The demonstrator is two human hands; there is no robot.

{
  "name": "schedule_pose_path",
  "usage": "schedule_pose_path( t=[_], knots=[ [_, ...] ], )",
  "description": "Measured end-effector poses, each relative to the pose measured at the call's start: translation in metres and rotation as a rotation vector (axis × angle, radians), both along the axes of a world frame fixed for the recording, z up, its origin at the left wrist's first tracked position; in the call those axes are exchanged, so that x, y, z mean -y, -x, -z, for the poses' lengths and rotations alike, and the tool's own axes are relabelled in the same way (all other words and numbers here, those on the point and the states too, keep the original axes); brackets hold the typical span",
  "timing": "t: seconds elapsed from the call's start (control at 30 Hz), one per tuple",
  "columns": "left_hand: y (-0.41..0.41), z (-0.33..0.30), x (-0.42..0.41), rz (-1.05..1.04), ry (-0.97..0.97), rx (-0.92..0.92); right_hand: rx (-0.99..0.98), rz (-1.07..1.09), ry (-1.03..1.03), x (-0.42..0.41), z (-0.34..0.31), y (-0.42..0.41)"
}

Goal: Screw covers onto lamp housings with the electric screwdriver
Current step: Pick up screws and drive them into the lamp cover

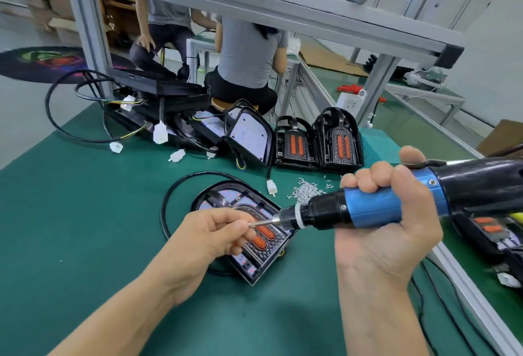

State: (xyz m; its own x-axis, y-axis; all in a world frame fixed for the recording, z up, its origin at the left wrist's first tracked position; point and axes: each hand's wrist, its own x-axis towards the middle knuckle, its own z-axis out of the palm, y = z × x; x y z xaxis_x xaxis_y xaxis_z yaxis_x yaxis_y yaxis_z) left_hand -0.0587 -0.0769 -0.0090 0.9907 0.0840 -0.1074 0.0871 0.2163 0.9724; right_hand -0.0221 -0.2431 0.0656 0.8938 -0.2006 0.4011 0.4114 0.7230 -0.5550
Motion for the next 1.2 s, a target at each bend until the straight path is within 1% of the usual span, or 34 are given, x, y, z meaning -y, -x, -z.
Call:
schedule_pose_path(
  t=[0.33,0.5,0.57,0.6,0.73,0.8,0.93,1.2],
  knots=[
    [0.015,0.000,-0.003,-0.017,0.112,0.011,0.026,-0.027,0.018,-0.009,-0.001,0.010],
    [0.018,0.003,-0.004,-0.013,0.104,0.022,0.047,-0.031,0.038,-0.010,0.001,0.011],
    [0.020,0.004,-0.005,-0.011,0.045,0.031,0.054,-0.046,0.055,-0.010,0.003,0.012],
    [0.021,0.006,-0.007,-0.012,-0.031,0.040,0.055,-0.050,0.067,-0.010,0.005,0.012],
    [0.028,0.013,-0.011,-0.032,-0.470,0.093,0.049,-0.025,0.129,-0.007,0.014,0.014],
    [0.031,0.017,-0.010,-0.051,-0.581,0.106,0.034,0.002,0.176,-0.005,0.023,0.015],
    [0.033,0.021,-0.010,-0.118,-0.618,0.086,0.019,-0.004,0.216,-0.007,0.038,0.017],
    [0.034,0.027,-0.011,-0.136,-0.615,0.086,0.049,-0.020,0.289,-0.014,0.051,0.015]
  ],
)
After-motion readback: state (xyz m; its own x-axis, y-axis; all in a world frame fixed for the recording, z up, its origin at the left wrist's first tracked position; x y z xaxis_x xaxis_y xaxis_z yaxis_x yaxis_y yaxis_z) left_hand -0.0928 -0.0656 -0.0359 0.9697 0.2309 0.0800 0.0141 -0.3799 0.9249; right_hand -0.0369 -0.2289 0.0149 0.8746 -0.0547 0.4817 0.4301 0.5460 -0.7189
